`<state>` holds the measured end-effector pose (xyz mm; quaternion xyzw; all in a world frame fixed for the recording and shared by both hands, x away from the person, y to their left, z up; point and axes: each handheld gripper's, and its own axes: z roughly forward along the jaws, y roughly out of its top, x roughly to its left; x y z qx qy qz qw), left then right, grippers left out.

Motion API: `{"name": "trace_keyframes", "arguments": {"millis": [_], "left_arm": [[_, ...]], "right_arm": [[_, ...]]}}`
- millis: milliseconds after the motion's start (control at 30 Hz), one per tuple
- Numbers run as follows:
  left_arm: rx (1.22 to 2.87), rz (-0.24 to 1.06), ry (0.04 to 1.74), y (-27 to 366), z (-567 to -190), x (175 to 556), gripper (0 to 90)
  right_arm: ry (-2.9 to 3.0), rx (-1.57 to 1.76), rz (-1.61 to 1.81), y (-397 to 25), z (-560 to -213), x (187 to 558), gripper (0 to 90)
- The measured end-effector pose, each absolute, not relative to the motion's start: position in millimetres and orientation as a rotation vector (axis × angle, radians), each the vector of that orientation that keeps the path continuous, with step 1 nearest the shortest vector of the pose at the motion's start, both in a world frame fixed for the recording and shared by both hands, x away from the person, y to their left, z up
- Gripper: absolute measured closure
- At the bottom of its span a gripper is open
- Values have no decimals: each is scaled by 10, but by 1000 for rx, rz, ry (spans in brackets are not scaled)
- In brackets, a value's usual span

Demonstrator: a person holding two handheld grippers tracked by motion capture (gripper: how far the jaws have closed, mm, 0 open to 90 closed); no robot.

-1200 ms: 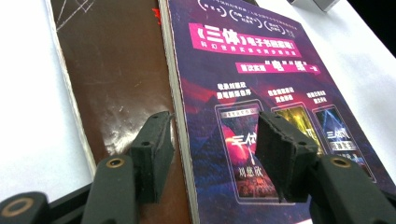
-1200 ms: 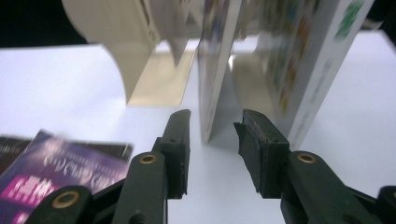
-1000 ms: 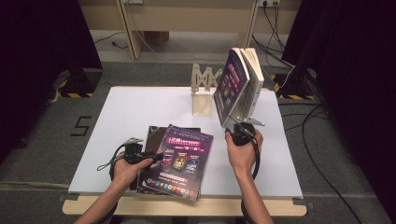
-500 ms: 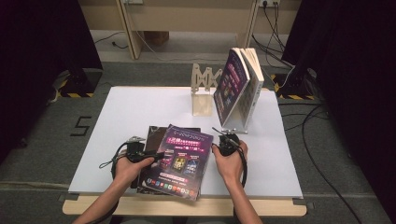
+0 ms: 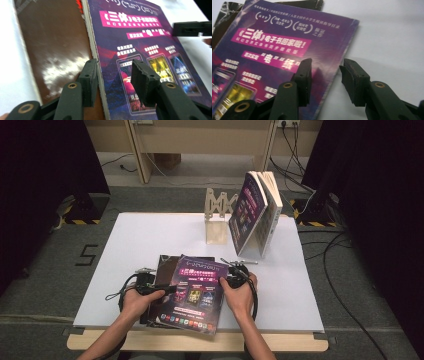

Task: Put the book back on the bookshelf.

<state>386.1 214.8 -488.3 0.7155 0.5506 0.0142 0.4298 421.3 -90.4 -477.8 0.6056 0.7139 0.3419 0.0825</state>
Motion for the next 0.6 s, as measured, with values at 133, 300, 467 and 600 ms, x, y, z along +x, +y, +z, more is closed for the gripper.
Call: {"name": "trace_keyframes", "arguments": {"millis": [133,300,467,600], "left_arm": [[1805,41,1366,2118,-4872,3804,555],[1816,34,1358,2126,-4866,3760,548],[1787,72,1383,2144,-4874,3795,517],[1778,78,1387,2178,-4880,3796,523]], "right_arm": [[2131,1795,1002,-876,-4772,4219,578],[2131,1804,1015,-869,-4780,4228,580],[2150,1797,1027,-806,-4778,4213,580],[2191,1786,1018,-770,-4762,4216,581]]}}
